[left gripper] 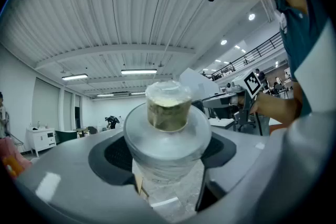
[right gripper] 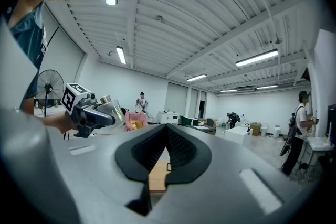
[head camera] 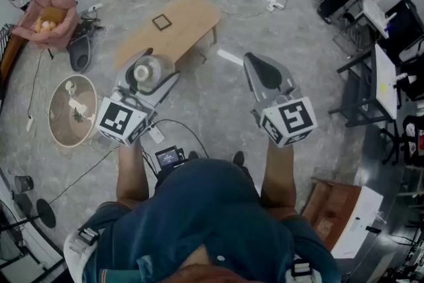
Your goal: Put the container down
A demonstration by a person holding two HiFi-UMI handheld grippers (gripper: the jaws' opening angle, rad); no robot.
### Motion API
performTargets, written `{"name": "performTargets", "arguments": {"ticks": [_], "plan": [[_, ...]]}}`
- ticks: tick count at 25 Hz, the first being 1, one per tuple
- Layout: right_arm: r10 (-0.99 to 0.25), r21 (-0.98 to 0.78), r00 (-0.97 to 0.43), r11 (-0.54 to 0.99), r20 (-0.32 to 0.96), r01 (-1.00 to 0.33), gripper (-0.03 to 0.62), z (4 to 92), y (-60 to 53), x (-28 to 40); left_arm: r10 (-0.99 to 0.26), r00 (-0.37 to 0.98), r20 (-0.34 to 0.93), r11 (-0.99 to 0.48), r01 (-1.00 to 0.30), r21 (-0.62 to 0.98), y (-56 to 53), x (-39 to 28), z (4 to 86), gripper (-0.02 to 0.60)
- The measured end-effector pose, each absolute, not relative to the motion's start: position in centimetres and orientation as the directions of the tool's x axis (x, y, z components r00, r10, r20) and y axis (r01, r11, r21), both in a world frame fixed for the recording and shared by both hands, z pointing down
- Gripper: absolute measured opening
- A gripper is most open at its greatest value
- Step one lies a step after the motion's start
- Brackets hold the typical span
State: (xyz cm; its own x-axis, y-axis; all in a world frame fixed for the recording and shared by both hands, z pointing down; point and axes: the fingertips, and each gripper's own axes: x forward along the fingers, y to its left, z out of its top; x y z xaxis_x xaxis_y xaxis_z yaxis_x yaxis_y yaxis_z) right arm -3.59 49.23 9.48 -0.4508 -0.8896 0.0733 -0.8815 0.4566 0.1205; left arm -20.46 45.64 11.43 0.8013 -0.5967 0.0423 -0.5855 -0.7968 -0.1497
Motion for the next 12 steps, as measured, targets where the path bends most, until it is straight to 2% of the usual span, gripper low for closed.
{"name": "performTargets", "arguments": {"ticks": [12], "plan": [[-0.882, 0.134, -0.467, 0.470, 0.059, -0.872, 0.008, 8.3, 48.3, -5.9, -0.595, 0.804, 0.008, -0.797, -0.588, -0.138, 44.5, -22.6, 11.2, 0.337]]}}
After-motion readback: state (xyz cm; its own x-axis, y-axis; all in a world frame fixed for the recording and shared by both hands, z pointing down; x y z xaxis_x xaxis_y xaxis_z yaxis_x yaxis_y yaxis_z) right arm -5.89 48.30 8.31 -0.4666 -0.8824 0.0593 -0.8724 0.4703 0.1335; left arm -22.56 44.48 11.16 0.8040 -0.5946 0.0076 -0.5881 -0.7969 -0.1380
